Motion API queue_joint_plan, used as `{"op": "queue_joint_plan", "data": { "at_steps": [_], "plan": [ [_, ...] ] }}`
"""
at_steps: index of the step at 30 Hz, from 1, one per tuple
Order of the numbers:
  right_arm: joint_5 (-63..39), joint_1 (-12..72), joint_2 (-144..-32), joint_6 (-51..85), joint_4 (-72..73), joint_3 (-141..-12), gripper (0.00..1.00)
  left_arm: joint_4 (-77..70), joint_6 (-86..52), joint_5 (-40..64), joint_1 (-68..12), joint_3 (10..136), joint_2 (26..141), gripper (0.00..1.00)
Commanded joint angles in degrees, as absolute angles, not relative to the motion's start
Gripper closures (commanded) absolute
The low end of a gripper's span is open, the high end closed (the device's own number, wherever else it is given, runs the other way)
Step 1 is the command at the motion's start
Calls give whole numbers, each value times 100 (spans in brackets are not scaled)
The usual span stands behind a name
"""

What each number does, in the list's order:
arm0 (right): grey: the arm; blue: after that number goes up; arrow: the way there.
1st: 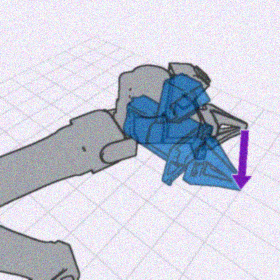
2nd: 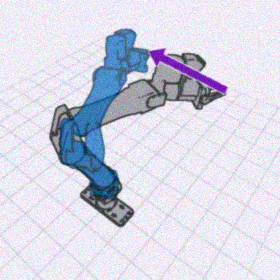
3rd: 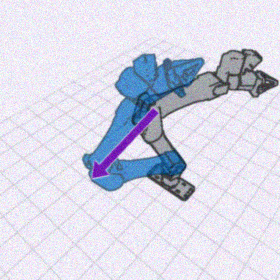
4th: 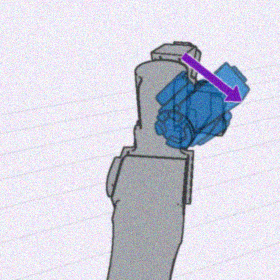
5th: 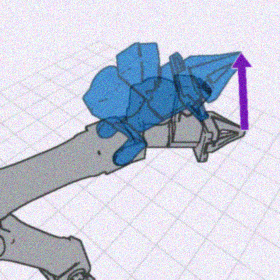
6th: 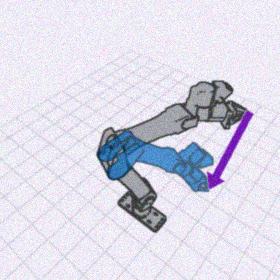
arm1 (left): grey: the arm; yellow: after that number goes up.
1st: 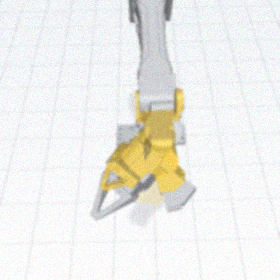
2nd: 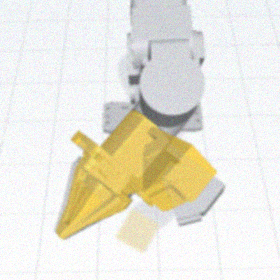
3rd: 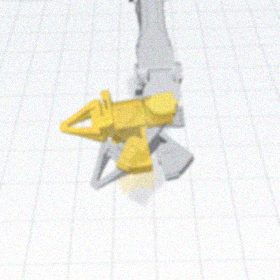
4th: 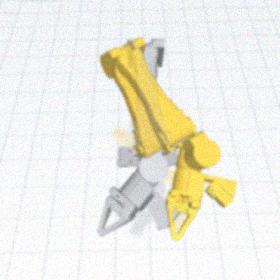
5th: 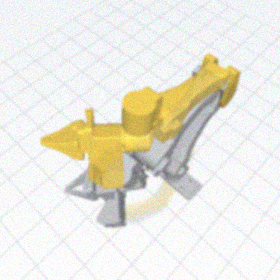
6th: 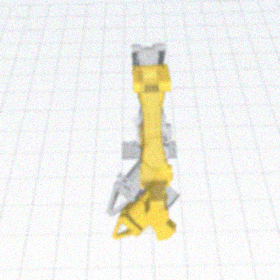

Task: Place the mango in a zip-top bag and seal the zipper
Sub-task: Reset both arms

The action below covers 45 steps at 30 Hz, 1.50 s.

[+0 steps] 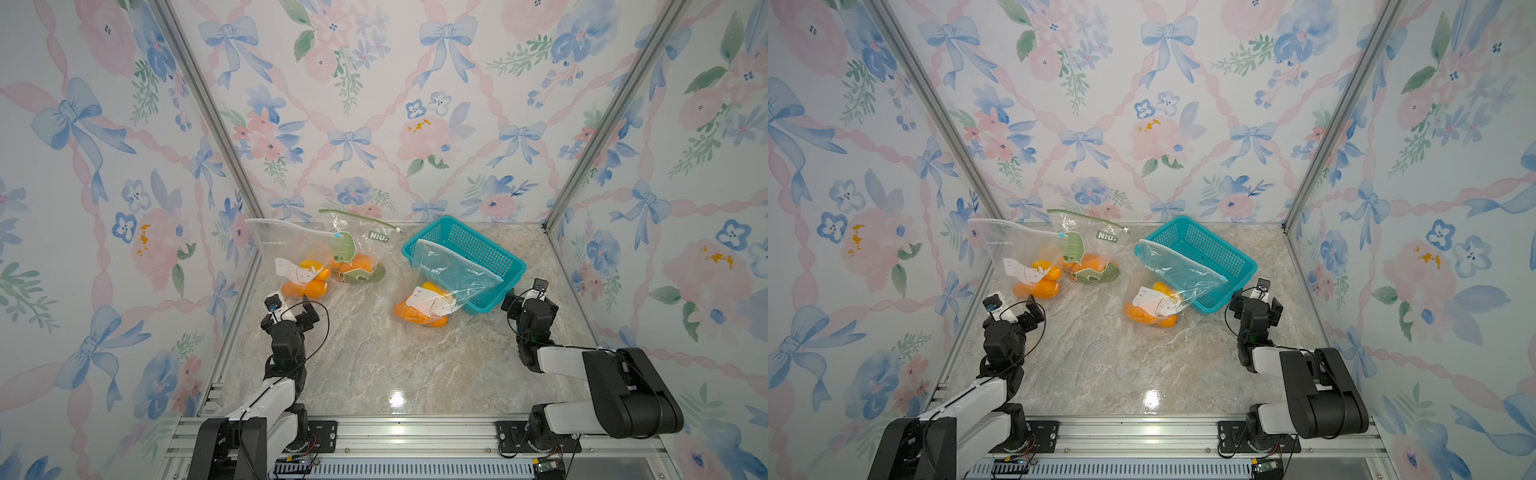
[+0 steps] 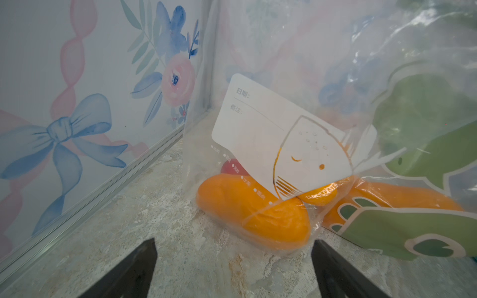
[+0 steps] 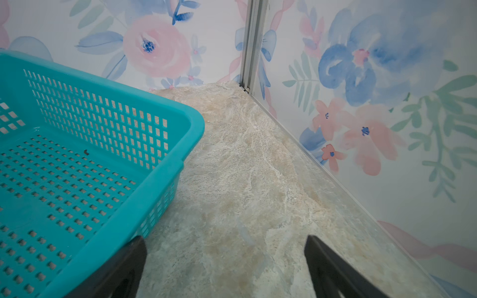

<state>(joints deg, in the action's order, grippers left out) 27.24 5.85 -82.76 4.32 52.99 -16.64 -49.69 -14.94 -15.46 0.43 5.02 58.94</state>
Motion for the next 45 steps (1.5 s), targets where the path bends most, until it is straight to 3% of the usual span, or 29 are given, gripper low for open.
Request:
{"op": "queue_joint_plan", "data": {
  "at_steps": [1,19,27,35,45],
  "plan": [
    [2663,685,-8344,215,5992,-1602,1,-5858,-929,-982,79,459,6101,2],
    [2479,678,-8507,140,6851,-1245,1,-7487,-822,-52,75,904,8276,2],
    [2502,831,-8641,-49,7139,-1183,1,-7812,-297,-479,-443,1055,8909,2],
    [2571,1014,-9288,-339,7467,-1405,1,-7764,-378,-902,-501,1050,8877,2],
    [2510,888,-9055,-132,6563,-1687,1,-7770,-337,-992,-560,1049,8877,2]
  ]
}}
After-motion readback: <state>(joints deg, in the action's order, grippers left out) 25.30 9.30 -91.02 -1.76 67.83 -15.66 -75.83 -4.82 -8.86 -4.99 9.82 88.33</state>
